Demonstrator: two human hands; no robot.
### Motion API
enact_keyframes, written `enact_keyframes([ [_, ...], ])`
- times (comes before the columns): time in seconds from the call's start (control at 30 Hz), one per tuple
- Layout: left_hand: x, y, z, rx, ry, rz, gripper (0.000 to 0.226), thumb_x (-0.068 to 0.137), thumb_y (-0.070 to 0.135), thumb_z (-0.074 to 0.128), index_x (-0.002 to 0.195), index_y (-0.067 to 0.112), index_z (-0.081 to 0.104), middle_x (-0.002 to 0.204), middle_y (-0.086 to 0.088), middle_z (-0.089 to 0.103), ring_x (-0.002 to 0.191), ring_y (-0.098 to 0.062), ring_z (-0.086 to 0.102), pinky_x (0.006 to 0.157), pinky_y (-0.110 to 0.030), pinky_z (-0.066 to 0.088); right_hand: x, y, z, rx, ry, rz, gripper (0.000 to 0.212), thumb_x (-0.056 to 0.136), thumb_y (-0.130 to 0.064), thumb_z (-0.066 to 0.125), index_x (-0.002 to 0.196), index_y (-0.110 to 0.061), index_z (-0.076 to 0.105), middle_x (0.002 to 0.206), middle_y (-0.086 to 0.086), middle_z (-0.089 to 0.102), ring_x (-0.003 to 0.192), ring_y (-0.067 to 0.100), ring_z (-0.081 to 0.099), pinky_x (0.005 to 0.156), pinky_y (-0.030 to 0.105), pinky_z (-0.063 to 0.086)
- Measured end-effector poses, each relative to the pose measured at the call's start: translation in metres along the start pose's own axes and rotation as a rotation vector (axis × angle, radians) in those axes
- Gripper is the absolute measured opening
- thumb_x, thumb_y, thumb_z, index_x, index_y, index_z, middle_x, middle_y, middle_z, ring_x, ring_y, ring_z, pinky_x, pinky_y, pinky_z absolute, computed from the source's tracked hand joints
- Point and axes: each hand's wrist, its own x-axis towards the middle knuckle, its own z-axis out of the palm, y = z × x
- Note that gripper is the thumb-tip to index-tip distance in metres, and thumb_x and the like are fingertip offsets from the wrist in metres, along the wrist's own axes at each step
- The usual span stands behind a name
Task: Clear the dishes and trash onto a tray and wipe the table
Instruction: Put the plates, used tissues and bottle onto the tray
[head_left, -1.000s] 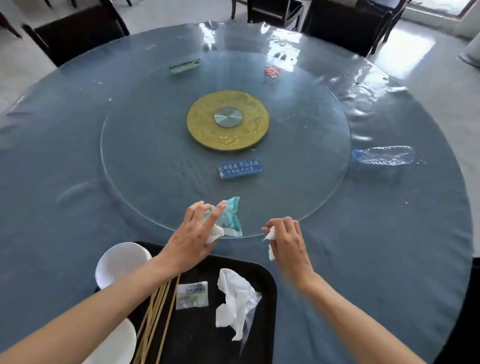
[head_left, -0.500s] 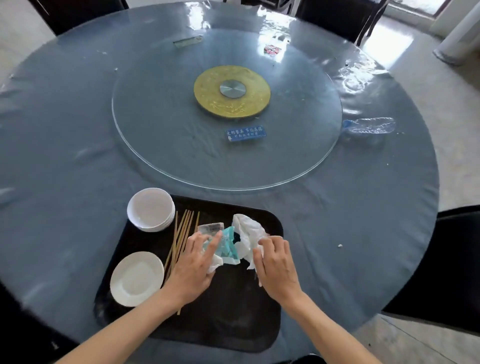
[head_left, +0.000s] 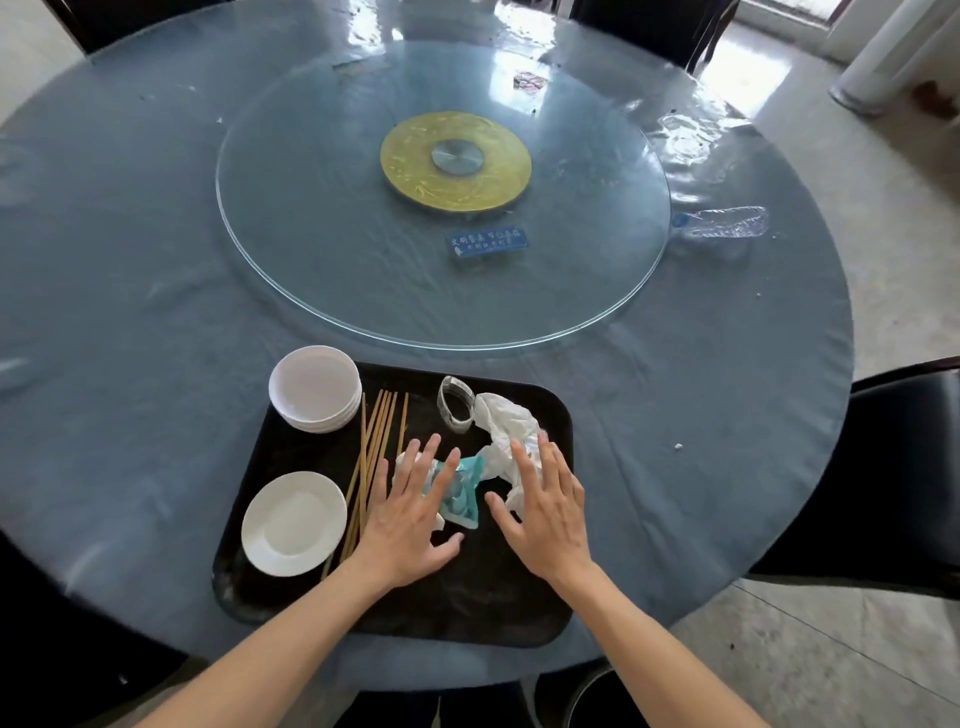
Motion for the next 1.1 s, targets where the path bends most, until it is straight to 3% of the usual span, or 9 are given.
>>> enact_keyframes([
  [0.23, -0.004, -0.014, -0.001, -0.012, -0.016, 0.042, 0.106, 0.085, 0.071, 0.048, 0.159, 0.036, -0.020, 0.168, 0.005, -0.028, 0.154, -0.024, -0.028, 0.127, -0.053, -0.001, -0.003, 0.001, -0.009, 0.031, 0.002, -0.007, 0.076, 0.097, -0.069, 0.039, 0.164, -0.037, 0.022, 0.175, -0.001, 0.003, 0.161, 0.020, 0.004, 0.125, 0.043, 0.022],
  [0.37, 0.001, -0.013, -0.016, -0.049, 0.029, 0.081, 0.102, 0.086, 0.070, 0.049, 0.161, 0.038, -0.012, 0.169, 0.004, -0.024, 0.156, -0.025, -0.024, 0.127, -0.054, 0.001, -0.001, -0.001, -0.024, 0.026, 0.018, -0.013, 0.073, 0.097, -0.068, 0.036, 0.162, -0.038, 0.026, 0.174, -0.002, 0.007, 0.161, 0.020, 0.006, 0.126, 0.046, 0.025],
  [0.47, 0.020, -0.008, -0.039, -0.065, 0.085, 0.134, 0.101, 0.088, 0.065, 0.055, 0.162, 0.037, -0.008, 0.169, 0.001, -0.026, 0.155, -0.026, -0.025, 0.125, -0.054, -0.003, 0.005, 0.001, -0.043, 0.030, 0.066, -0.010, 0.070, 0.097, -0.063, 0.044, 0.161, -0.037, 0.032, 0.173, 0.000, 0.015, 0.160, 0.023, 0.010, 0.124, 0.049, 0.028],
  [0.67, 0.079, 0.014, -0.088, -0.037, 0.167, 0.229, 0.100, 0.090, 0.062, 0.060, 0.163, 0.035, -0.002, 0.171, 0.001, -0.020, 0.156, -0.028, -0.021, 0.126, -0.056, -0.001, 0.025, 0.025, -0.088, 0.036, 0.155, 0.048, 0.071, 0.098, -0.065, 0.047, 0.161, -0.039, 0.029, 0.174, -0.001, 0.010, 0.161, 0.024, 0.006, 0.125, 0.049, 0.023],
  [0.87, 0.164, 0.050, -0.119, 0.019, 0.163, 0.309, 0.101, 0.089, 0.061, 0.062, 0.163, 0.035, -0.001, 0.171, 0.001, -0.019, 0.155, -0.027, -0.025, 0.126, -0.057, 0.001, 0.059, 0.087, -0.134, 0.048, 0.208, 0.137, 0.073, 0.096, -0.060, 0.057, 0.161, -0.041, 0.029, 0.174, -0.005, 0.009, 0.161, 0.022, 0.007, 0.125, 0.049, 0.023],
  [1.1, 0.316, 0.119, -0.145, 0.021, 0.179, 0.316, 0.099, 0.088, 0.057, 0.065, 0.163, 0.034, 0.005, 0.172, 0.003, -0.012, 0.157, -0.028, -0.019, 0.125, -0.054, -0.001, 0.162, 0.216, -0.191, 0.030, 0.221, 0.234, 0.077, 0.096, -0.055, 0.062, 0.162, -0.039, 0.027, 0.175, -0.002, 0.009, 0.160, 0.023, 0.007, 0.124, 0.049, 0.023],
])
